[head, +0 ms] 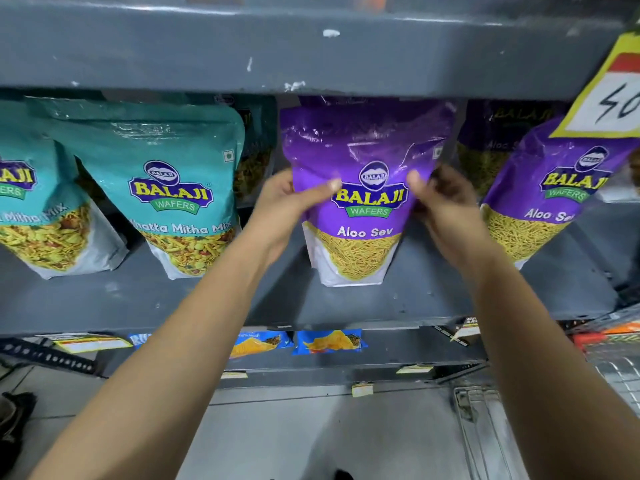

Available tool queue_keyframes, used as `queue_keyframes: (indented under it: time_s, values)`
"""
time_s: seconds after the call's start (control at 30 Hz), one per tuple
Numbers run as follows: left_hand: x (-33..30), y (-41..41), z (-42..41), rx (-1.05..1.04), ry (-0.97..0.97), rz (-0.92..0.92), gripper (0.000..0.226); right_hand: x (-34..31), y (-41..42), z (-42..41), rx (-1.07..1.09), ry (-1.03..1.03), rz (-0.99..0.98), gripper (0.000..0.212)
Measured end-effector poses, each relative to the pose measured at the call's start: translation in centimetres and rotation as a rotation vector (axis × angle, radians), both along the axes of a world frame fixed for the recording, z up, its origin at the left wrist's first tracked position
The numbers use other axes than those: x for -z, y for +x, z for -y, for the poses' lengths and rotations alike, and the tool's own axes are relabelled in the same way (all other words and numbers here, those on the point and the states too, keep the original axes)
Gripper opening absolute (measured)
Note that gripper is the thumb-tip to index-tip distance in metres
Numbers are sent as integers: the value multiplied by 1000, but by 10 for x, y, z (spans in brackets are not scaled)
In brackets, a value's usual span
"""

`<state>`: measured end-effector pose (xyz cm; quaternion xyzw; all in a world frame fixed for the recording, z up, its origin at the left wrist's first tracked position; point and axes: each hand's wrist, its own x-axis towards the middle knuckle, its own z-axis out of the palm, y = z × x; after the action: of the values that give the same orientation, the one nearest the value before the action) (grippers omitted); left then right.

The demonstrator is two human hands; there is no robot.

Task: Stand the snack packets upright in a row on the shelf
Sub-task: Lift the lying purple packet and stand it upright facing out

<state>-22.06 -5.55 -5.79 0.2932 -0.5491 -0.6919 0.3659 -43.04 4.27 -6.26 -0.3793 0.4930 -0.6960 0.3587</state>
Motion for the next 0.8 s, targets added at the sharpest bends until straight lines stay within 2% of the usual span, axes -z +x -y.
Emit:
queue_keyframes:
  time_s: [0.1,0.17,0.23,0.27,0.33,0.4,0.57,0.8]
  values:
    - [-14,-7,-1,-128,-56,-95,26,-30,-1,11,95,-168,62,14]
    - [-3,-5,-6,-145,-85,-64,42,-27,-4,9,120,-153,64,17]
    - [25,0,-10,-75,-77,72,72,-4,-8,-2,59,28,-119,39]
    - [42,2,-13,2,-77,180,81,14,-9,-8,-48,163,-214,50]
    - [70,3,-22,111,-102,365,89,46,-7,-19,-280,415,-359,63]
    - [84,1,-30,69,-120,433,96,66,-6,-26,-297,497,-448,66]
    - [83,-4,-56,-10,-194,517,92,75,-13,-45,-237,491,-467,65]
    - [86,6,-84,-52,-199,511,87,80,-8,-72,-258,489,-482,71]
